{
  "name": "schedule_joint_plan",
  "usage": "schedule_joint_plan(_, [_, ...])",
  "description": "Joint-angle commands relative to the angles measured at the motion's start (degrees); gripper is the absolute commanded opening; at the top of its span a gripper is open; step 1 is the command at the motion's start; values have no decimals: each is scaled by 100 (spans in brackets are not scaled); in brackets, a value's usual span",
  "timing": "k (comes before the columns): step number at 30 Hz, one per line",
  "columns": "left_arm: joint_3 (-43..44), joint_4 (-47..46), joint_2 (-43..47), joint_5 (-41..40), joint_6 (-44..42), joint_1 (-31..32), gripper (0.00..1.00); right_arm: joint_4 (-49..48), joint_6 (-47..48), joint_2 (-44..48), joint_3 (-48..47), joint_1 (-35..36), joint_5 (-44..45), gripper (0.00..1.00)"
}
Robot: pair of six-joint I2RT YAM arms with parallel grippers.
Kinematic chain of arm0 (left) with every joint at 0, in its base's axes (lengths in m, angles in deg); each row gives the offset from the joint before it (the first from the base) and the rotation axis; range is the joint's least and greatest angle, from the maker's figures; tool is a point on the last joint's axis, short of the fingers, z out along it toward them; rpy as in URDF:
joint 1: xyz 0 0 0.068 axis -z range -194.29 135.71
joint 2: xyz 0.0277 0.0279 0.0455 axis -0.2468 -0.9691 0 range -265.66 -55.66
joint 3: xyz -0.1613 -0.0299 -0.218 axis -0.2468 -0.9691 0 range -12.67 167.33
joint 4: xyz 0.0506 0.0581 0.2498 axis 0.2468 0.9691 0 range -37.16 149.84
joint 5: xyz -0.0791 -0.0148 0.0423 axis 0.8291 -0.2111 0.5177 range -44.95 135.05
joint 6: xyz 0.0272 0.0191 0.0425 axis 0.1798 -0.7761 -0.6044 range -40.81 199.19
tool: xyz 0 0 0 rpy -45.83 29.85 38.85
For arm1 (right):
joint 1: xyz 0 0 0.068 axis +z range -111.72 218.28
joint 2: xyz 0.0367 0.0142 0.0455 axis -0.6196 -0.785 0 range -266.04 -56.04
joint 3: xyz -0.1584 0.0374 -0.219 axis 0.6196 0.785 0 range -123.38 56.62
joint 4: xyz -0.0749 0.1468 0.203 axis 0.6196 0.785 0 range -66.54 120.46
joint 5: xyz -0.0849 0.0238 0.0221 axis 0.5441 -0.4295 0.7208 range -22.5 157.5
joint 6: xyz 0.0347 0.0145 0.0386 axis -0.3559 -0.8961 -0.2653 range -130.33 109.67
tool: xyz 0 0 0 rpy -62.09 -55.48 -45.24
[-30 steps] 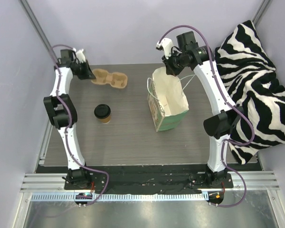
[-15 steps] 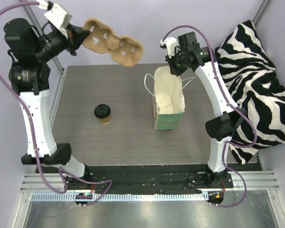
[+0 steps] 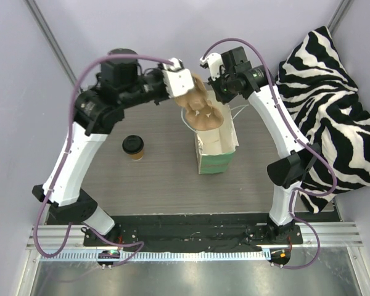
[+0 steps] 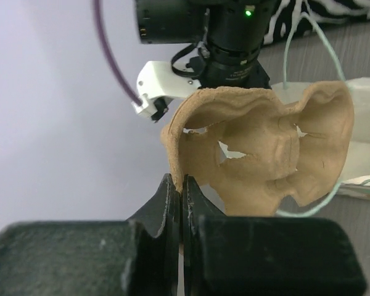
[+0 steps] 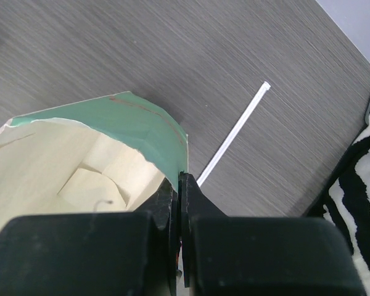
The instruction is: Pack the takeout coffee
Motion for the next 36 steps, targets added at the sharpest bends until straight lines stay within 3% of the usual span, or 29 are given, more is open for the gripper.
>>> schedule_joint_plan(1, [-366, -381, 26, -1686, -1055, 640, 0, -301, -175, 509, 123, 262, 224, 1])
schedule_joint_plan(6, [-568, -523, -106, -2196, -1292, 947, 0, -284, -290, 518, 97, 403, 619, 1])
schedule_joint_plan(11, [-1253, -795, 166, -2153, -1547, 1167, 0, -275, -421, 474, -26, 438, 585, 1])
schedule_joint_plan(18, [-2404, -980, 422, -1960, -2101, 1326, 0, -397, -334, 535, 26, 447, 49, 1])
schedule_joint_plan(29, [-2616, -435, -79, -1705, -2119, 1352, 0, -511, -167, 895, 404, 482, -1023, 1])
schedule_joint_plan(36, [-3258, -567, -106, -1670, -2058, 1361, 0, -793, -44, 1238, 1002, 535, -1165, 1])
